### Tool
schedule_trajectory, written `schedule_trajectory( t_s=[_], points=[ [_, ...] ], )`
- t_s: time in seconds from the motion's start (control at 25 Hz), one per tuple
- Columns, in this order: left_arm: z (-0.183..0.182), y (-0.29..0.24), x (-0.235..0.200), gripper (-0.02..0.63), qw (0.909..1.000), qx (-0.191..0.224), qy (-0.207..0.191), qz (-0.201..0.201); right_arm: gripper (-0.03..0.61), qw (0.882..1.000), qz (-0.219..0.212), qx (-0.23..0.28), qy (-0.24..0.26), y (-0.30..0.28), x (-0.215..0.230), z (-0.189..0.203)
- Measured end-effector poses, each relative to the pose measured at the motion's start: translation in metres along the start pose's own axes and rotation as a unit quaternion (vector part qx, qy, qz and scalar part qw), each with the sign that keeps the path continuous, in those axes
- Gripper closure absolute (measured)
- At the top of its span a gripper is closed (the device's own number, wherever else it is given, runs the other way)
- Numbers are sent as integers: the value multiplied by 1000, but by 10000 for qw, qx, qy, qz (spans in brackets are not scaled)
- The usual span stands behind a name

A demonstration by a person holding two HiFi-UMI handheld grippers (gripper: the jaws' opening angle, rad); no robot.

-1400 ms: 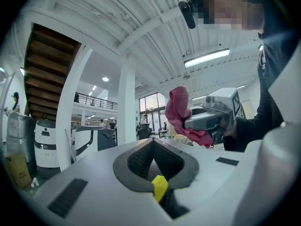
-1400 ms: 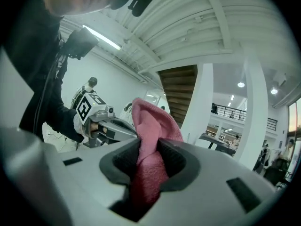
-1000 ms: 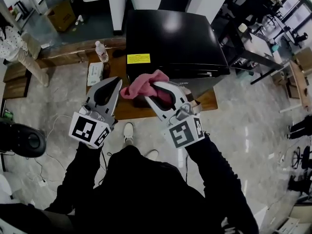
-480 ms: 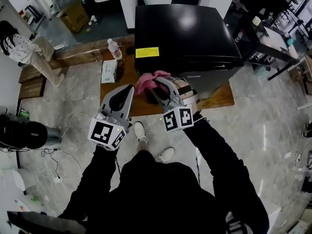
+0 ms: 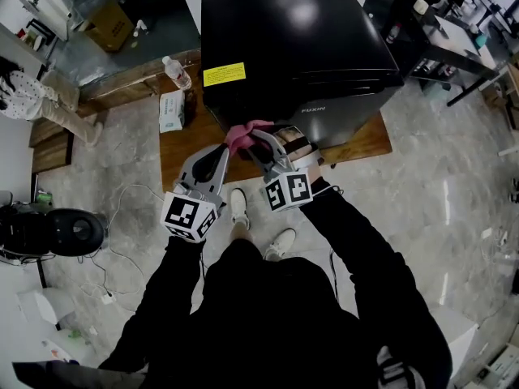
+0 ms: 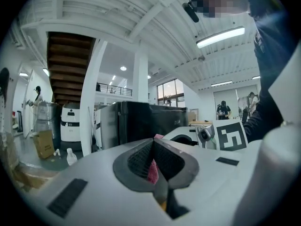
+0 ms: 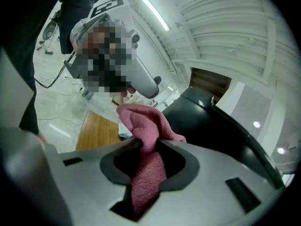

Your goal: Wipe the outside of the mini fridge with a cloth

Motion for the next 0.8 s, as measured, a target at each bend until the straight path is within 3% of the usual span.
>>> schedule_trajectory(
  t_s=[0.16, 0.36, 0.8],
  points=[
    [41, -27, -2, 609, 9985, -270, 435, 188, 472, 9995, -248, -146, -118, -18, -28, 22],
    [104, -64, 2, 609, 9937, -822, 614, 455, 474, 9957, -724, -516, -268, -49, -81, 59],
    [228, -118, 3, 609, 9735, -1885, 905, 924, 476, 9733, -1718, -1400, -592, -101, -169, 112]
  ],
)
Point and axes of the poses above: the fingertips, and each gripper's own axes: y backward along the fingers, x to its right, z out of its underside, the point moved 4 cm from there along y, backward along the fingers, and after that the axes turned 14 degrees about -x, right-handed, at the moved point
